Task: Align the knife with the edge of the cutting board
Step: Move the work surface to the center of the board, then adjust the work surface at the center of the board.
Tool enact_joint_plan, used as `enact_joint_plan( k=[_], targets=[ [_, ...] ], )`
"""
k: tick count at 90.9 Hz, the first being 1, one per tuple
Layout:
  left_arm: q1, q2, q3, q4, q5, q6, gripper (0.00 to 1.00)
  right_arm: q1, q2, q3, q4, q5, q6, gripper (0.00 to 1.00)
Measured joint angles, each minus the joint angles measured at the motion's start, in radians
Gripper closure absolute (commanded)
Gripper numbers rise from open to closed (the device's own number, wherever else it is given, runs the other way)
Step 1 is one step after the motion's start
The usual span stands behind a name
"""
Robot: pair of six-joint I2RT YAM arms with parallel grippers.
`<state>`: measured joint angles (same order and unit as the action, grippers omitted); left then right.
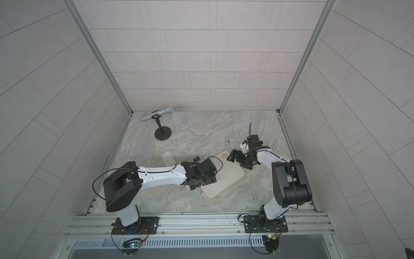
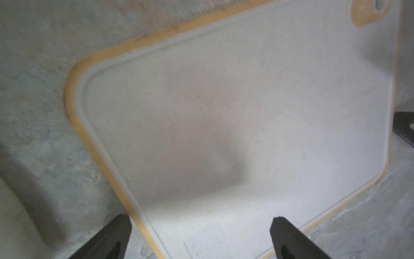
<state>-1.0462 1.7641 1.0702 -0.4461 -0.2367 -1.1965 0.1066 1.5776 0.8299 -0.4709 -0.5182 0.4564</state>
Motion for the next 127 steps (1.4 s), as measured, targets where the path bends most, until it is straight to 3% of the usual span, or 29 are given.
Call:
enact_joint_plan(
  k=[50, 127],
  targets=[
    [0.041, -0.001, -0.028, 0.034, 0.030, -0.015, 0.00, 0.011, -0.004, -0.007, 0.008, 0.003, 0.006, 0.00],
    [0.317, 0.071, 0.080, -0.133, 0.121, 0.227, 0.00, 0.220, -0.069, -0.083, 0.096, 0.041, 0.163, 0.00]
  ],
)
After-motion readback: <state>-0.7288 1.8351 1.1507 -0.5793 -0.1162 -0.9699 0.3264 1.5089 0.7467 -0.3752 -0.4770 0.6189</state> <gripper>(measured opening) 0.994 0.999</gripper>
